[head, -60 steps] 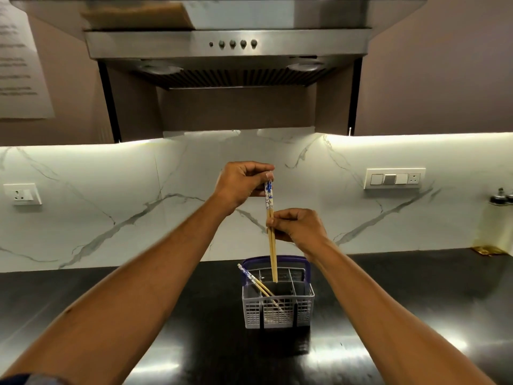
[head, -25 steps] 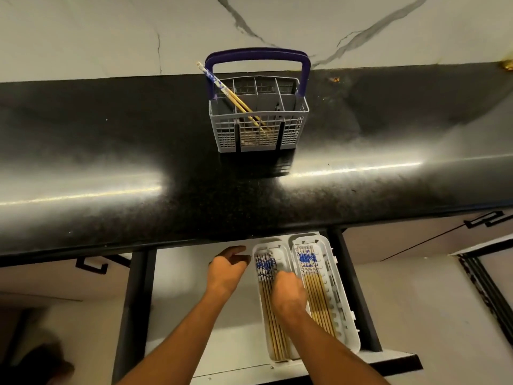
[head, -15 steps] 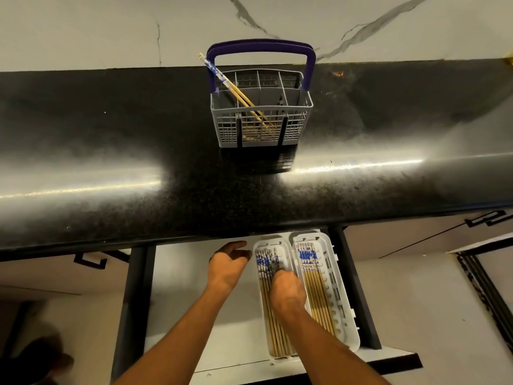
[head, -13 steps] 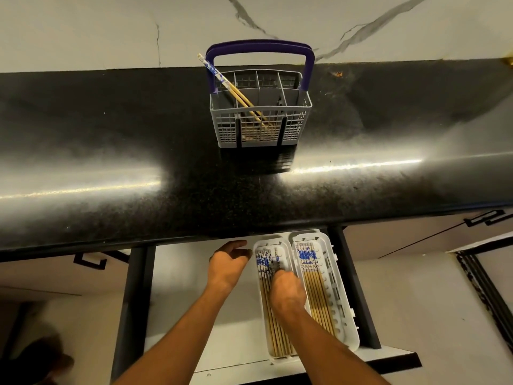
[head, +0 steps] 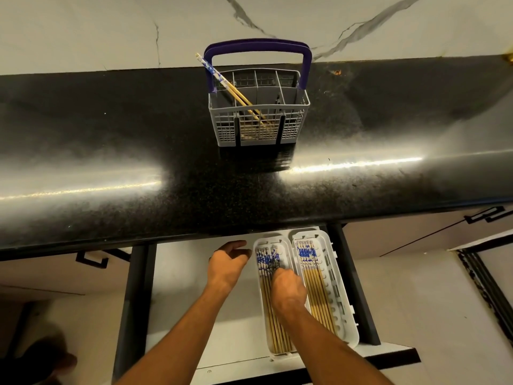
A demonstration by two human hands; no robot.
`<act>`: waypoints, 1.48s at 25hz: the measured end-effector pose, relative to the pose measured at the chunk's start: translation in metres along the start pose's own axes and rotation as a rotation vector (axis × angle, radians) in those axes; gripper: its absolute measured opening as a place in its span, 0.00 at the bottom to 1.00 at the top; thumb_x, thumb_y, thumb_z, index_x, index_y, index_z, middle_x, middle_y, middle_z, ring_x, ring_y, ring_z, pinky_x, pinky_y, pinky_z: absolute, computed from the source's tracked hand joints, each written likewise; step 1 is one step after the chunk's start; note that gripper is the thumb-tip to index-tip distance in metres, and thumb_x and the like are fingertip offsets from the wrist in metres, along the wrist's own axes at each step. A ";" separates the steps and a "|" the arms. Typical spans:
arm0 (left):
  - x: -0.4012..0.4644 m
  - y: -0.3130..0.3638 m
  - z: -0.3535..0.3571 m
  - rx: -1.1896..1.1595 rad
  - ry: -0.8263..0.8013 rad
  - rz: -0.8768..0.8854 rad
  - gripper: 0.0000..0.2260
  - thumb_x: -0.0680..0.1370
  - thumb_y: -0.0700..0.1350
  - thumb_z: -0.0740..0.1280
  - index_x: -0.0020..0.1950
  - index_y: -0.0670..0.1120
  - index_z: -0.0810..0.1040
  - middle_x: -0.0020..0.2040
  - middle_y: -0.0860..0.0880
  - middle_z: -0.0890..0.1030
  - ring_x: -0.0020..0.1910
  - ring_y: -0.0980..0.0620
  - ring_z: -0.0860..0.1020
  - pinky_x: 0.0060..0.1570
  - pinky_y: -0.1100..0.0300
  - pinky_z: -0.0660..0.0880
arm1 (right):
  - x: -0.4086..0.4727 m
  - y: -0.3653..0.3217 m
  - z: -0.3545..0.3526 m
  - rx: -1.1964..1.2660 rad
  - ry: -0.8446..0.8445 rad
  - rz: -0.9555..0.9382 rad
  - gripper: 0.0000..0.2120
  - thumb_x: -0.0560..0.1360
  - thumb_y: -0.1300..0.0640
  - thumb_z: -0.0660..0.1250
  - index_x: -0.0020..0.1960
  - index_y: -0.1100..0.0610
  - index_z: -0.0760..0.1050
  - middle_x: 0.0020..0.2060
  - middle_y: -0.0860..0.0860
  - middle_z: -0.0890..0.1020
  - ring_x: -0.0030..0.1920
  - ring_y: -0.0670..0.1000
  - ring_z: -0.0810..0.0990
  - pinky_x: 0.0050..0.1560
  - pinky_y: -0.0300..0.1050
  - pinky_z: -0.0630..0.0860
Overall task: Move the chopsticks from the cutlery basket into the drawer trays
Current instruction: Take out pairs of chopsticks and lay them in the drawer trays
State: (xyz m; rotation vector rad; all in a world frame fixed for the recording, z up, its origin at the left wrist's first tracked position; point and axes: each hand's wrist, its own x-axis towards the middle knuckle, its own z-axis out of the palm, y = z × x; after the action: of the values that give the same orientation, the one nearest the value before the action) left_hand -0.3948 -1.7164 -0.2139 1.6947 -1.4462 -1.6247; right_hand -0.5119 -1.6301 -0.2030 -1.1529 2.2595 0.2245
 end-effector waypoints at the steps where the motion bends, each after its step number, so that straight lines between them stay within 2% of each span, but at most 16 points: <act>1: 0.000 0.000 0.000 -0.002 -0.002 0.000 0.11 0.75 0.40 0.71 0.55 0.52 0.80 0.53 0.48 0.85 0.52 0.50 0.82 0.54 0.57 0.79 | 0.000 0.000 0.000 0.001 0.001 -0.004 0.10 0.81 0.64 0.59 0.61 0.60 0.74 0.51 0.54 0.83 0.47 0.49 0.84 0.44 0.38 0.80; 3: 0.000 0.000 -0.001 -0.006 -0.002 0.002 0.11 0.75 0.40 0.71 0.54 0.53 0.79 0.53 0.47 0.85 0.54 0.49 0.81 0.58 0.55 0.78 | -0.001 0.000 0.001 0.000 0.000 -0.010 0.10 0.81 0.64 0.60 0.61 0.60 0.74 0.52 0.54 0.83 0.48 0.49 0.83 0.46 0.39 0.80; 8: 0.001 -0.002 -0.003 -0.018 0.004 -0.001 0.10 0.75 0.41 0.71 0.53 0.54 0.80 0.52 0.47 0.85 0.54 0.48 0.82 0.59 0.51 0.79 | 0.000 0.001 0.002 0.016 -0.005 -0.017 0.10 0.81 0.64 0.61 0.60 0.58 0.75 0.51 0.53 0.83 0.48 0.49 0.84 0.48 0.40 0.81; 18: 0.002 0.004 -0.007 -0.029 0.024 0.008 0.10 0.75 0.40 0.71 0.52 0.54 0.80 0.52 0.49 0.85 0.53 0.50 0.82 0.59 0.53 0.79 | -0.009 -0.005 0.007 0.082 0.035 -0.046 0.11 0.80 0.63 0.63 0.61 0.58 0.76 0.52 0.54 0.83 0.50 0.50 0.83 0.49 0.39 0.78; 21: -0.002 0.013 -0.008 -0.051 -0.011 0.028 0.09 0.75 0.41 0.72 0.55 0.48 0.81 0.52 0.47 0.85 0.51 0.50 0.83 0.55 0.56 0.80 | -0.013 -0.004 0.006 0.093 0.057 -0.059 0.11 0.80 0.64 0.63 0.61 0.57 0.76 0.52 0.53 0.83 0.50 0.49 0.83 0.50 0.39 0.79; 24: -0.014 0.035 -0.012 -0.069 -0.133 0.070 0.09 0.76 0.41 0.72 0.55 0.45 0.81 0.50 0.45 0.85 0.49 0.51 0.84 0.48 0.60 0.82 | -0.018 -0.008 -0.011 0.131 0.112 -0.103 0.11 0.80 0.63 0.62 0.61 0.56 0.75 0.52 0.52 0.82 0.48 0.48 0.83 0.50 0.39 0.80; 26: -0.023 0.058 -0.021 -0.040 -0.158 0.175 0.09 0.76 0.43 0.72 0.56 0.47 0.81 0.49 0.46 0.85 0.48 0.52 0.84 0.48 0.61 0.82 | -0.024 -0.012 -0.035 0.185 0.185 -0.178 0.11 0.80 0.62 0.62 0.61 0.56 0.74 0.52 0.51 0.82 0.48 0.47 0.81 0.51 0.40 0.80; 29: -0.032 0.110 -0.038 -0.019 -0.114 0.364 0.09 0.76 0.44 0.72 0.56 0.50 0.81 0.49 0.48 0.86 0.48 0.55 0.84 0.51 0.58 0.82 | -0.042 -0.022 -0.090 0.290 0.405 -0.347 0.08 0.81 0.56 0.62 0.60 0.53 0.73 0.52 0.49 0.80 0.48 0.45 0.79 0.52 0.40 0.78; 33: -0.041 0.208 -0.062 -0.115 -0.004 0.571 0.08 0.74 0.44 0.73 0.53 0.52 0.84 0.46 0.47 0.87 0.47 0.49 0.86 0.52 0.51 0.81 | -0.062 -0.049 -0.190 0.427 0.779 -0.539 0.06 0.79 0.54 0.63 0.53 0.53 0.78 0.46 0.50 0.82 0.43 0.49 0.80 0.43 0.38 0.75; 35: -0.049 0.258 -0.073 -0.161 0.054 0.674 0.08 0.74 0.43 0.73 0.52 0.51 0.84 0.45 0.47 0.87 0.47 0.49 0.86 0.52 0.53 0.81 | -0.074 -0.065 -0.244 0.449 0.925 -0.585 0.07 0.80 0.54 0.62 0.50 0.55 0.78 0.44 0.51 0.82 0.42 0.52 0.80 0.41 0.41 0.73; 37: -0.058 0.302 -0.085 -0.146 0.116 0.747 0.08 0.75 0.43 0.73 0.54 0.50 0.83 0.46 0.49 0.87 0.47 0.53 0.85 0.51 0.58 0.81 | -0.083 -0.080 -0.289 0.439 0.990 -0.594 0.09 0.80 0.54 0.60 0.50 0.55 0.78 0.45 0.51 0.82 0.44 0.53 0.79 0.41 0.43 0.72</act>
State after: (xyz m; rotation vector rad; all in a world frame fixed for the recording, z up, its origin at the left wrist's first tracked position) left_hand -0.4279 -1.8187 0.0870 0.9616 -1.5877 -1.1547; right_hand -0.5343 -1.7367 0.0885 -1.8344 2.3389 -1.2541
